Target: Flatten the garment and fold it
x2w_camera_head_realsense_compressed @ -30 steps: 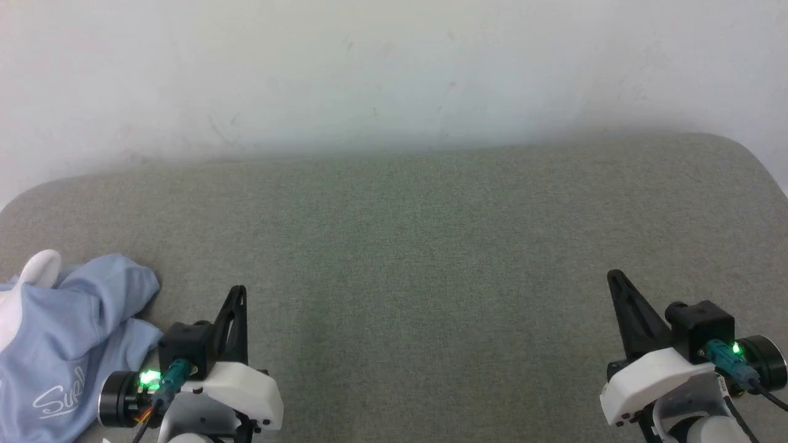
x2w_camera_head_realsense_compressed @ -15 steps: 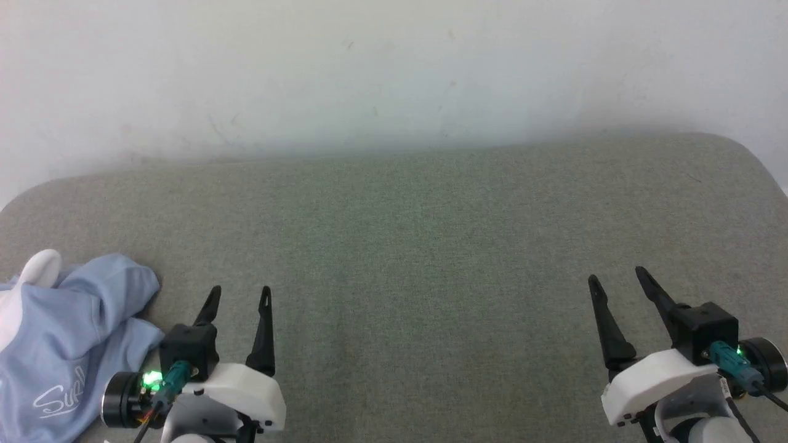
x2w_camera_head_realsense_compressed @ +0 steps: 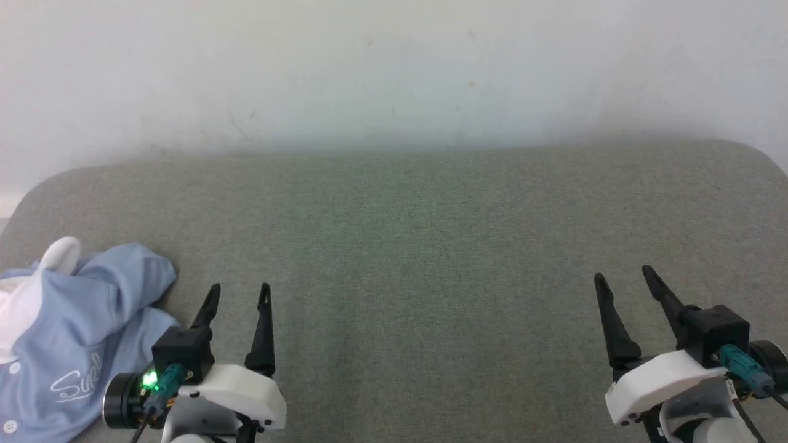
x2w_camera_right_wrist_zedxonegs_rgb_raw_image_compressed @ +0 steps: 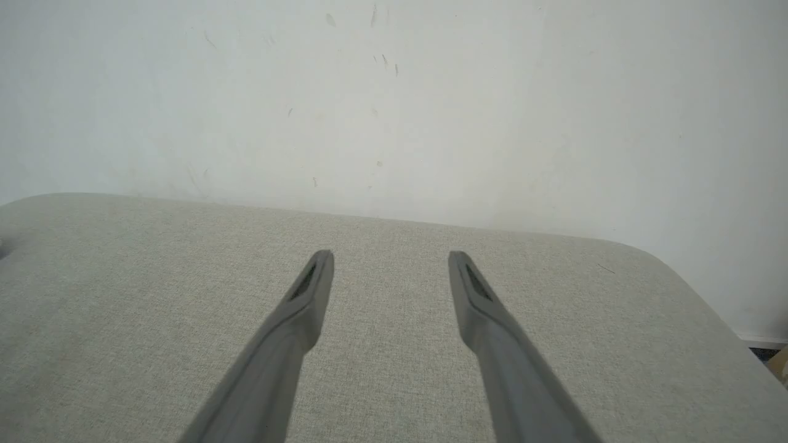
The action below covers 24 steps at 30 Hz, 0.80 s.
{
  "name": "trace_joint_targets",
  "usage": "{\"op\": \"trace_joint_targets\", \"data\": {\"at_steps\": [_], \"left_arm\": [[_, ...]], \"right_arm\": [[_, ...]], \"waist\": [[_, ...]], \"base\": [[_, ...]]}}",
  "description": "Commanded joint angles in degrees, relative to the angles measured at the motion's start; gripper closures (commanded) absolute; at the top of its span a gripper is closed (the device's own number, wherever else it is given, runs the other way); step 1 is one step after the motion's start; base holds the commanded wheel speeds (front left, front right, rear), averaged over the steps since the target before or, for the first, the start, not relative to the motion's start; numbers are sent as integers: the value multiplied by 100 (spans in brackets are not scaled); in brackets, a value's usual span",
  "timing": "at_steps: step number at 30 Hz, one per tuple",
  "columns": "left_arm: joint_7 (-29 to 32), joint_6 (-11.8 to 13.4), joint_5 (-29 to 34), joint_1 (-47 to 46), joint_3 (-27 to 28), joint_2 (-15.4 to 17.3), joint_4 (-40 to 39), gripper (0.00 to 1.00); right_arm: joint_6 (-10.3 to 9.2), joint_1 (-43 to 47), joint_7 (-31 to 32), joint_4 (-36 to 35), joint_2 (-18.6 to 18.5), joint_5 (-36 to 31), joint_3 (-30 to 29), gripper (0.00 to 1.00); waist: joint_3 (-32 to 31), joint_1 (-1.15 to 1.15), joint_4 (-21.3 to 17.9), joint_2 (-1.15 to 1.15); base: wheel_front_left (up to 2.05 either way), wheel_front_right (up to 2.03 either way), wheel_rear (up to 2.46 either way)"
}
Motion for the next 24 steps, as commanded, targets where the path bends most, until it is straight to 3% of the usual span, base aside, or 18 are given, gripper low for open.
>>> {"op": "trace_joint_targets", "data": {"at_steps": [1,24], "left_arm": [[-57,42,-71,-52,-6,-3,15,0],[-332,81,-442,-63,66,-6,134,0]], "right_arm": [[-1,25,-44,22,6,65,-9,0],[-2,43,-251,-42,10,-2,29,0]], "waist": [[-2,0,49,0],[43,0,1117,0]], "base": [[0,0,0],[0,0,0]]}}
